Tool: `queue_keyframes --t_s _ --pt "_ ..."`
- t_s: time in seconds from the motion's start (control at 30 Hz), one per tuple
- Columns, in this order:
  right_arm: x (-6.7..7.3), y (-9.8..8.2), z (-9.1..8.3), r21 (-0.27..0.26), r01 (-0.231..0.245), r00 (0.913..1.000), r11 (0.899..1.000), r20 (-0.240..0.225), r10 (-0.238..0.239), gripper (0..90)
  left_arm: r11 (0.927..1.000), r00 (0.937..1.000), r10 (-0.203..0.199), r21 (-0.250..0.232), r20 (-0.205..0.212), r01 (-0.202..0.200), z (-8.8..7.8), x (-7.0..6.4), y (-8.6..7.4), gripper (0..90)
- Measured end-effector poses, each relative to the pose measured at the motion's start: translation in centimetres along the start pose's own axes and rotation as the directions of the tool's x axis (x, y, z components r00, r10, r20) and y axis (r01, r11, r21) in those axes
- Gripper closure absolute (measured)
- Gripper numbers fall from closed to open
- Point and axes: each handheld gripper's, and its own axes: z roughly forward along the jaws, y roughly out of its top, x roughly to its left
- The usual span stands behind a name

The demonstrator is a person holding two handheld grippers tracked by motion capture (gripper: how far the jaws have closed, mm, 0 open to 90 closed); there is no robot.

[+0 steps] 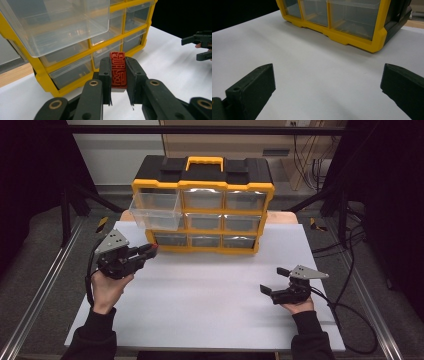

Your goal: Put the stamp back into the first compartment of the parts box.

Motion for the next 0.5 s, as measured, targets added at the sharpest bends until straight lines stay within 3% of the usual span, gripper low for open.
queue_keyframes --t_s 0.5 --pt "0.0 0.0 0.0 -0.002 0.0 1.0 1.0 0.0 0.0 0.2 0.9997 0.9999 0.015 -0.021 0.0 -0.015 -0.5 -0.4 1.4 76.0"
